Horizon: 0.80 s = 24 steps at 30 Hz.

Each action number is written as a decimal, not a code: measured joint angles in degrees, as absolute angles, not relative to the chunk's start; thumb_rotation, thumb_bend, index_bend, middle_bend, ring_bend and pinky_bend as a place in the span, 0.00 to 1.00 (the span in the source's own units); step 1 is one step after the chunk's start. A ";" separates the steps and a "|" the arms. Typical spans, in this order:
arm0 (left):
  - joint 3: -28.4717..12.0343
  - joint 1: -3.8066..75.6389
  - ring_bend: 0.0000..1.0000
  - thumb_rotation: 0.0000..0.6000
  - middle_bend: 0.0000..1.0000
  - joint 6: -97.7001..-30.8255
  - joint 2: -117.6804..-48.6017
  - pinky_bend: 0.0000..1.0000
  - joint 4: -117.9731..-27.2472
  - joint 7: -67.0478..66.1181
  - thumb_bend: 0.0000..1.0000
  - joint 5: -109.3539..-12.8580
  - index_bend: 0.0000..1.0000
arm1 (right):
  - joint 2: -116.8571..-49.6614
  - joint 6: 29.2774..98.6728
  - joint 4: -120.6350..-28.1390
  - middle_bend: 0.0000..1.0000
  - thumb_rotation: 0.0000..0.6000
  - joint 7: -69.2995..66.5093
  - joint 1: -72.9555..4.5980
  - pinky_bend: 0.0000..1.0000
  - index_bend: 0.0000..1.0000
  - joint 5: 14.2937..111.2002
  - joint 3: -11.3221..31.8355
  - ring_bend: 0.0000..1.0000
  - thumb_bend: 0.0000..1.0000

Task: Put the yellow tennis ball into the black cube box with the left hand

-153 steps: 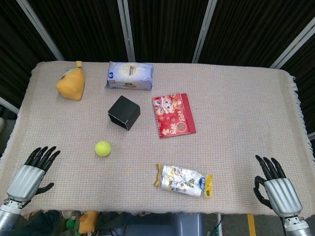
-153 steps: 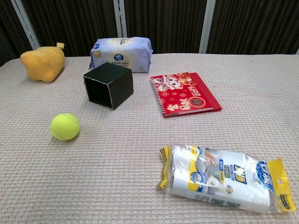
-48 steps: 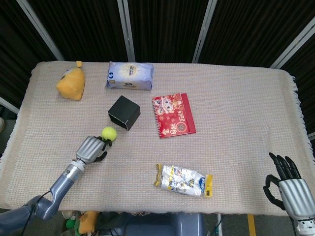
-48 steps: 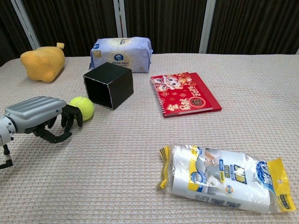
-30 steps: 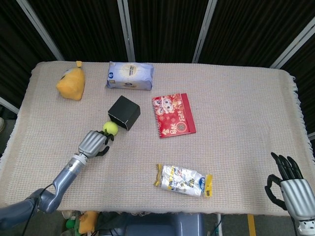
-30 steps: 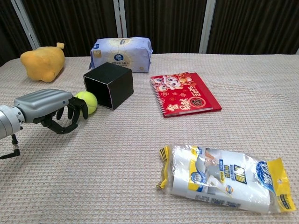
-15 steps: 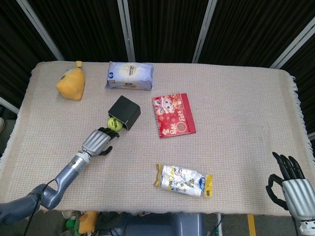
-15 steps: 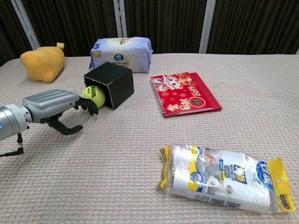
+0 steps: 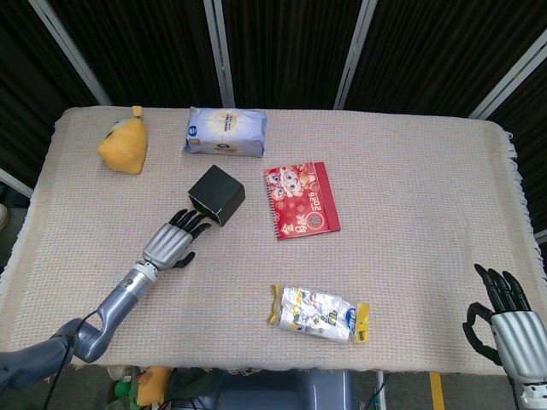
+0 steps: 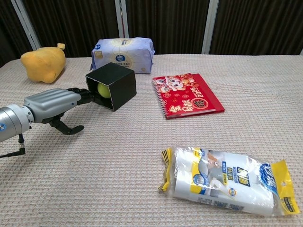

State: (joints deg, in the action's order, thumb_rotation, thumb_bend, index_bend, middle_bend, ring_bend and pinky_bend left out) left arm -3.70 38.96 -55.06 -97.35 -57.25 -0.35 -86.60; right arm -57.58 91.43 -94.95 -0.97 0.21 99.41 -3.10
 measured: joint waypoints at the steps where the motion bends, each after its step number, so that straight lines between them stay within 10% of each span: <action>1: -3.82 39.02 0.00 1.00 0.01 -54.92 -97.41 0.01 -57.25 -0.70 0.38 -86.32 0.11 | -57.60 91.38 -94.97 0.00 1.00 -0.91 0.21 0.00 0.00 99.42 -3.12 0.00 0.41; 24: -1.14 37.02 0.00 1.00 0.01 -56.85 -88.65 0.00 -71.23 -5.89 0.14 -85.97 0.00 | -57.74 91.49 -95.06 0.00 1.00 -0.26 0.38 0.00 0.00 99.49 -2.99 0.00 0.41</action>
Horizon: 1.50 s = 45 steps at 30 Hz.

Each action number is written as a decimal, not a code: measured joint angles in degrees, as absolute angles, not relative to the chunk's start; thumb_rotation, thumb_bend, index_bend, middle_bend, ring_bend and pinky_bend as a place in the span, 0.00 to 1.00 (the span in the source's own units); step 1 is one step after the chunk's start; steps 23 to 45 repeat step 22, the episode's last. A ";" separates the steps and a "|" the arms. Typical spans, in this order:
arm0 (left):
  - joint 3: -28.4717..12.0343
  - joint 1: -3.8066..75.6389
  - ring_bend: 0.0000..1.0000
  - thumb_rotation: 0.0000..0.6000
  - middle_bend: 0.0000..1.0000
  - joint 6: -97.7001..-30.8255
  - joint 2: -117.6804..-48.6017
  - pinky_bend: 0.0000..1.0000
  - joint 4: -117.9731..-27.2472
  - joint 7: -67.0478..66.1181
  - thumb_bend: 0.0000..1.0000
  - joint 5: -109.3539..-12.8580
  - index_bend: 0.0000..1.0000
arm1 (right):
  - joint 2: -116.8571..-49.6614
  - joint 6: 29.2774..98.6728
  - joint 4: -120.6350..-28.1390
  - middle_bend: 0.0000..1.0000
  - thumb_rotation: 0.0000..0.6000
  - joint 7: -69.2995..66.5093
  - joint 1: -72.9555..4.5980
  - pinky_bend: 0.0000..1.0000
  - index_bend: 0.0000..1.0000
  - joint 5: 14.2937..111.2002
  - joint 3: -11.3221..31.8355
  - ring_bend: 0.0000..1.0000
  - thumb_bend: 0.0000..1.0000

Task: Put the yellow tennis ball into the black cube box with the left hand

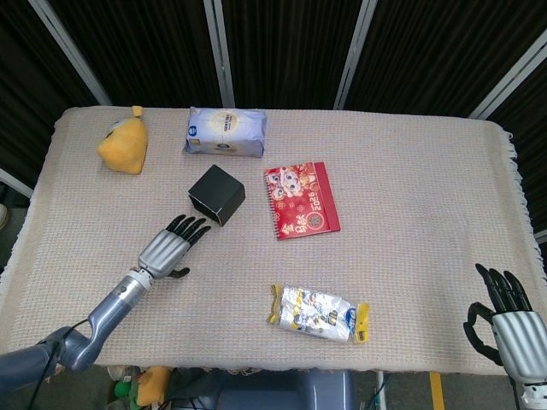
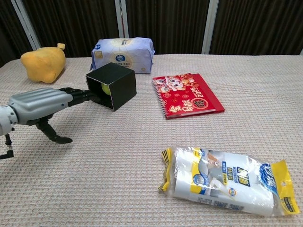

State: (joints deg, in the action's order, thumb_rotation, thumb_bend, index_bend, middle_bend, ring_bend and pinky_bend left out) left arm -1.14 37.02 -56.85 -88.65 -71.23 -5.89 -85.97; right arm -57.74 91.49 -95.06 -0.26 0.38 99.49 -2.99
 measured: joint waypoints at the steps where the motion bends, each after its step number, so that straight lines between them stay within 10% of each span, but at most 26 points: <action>1: -0.63 36.38 0.00 1.00 0.01 -57.91 -87.33 0.00 -72.73 -5.86 0.12 -86.43 0.00 | -57.83 91.39 -95.10 0.00 1.00 -0.02 0.37 0.00 0.00 99.50 -3.01 0.00 0.41; 18: 9.08 12.98 0.00 1.00 0.01 -90.65 -74.15 0.00 -84.40 -13.84 0.03 -95.40 0.00 | -60.03 89.02 -95.02 0.00 1.00 2.38 -1.06 0.00 0.00 99.81 -2.68 0.00 0.41; 45: 9.58 10.40 0.00 1.00 0.01 -92.43 -73.98 0.00 -83.93 -16.89 0.03 -95.54 0.00 | -60.18 89.30 -94.72 0.00 1.00 1.82 -1.18 0.00 0.00 100.38 -2.73 0.00 0.41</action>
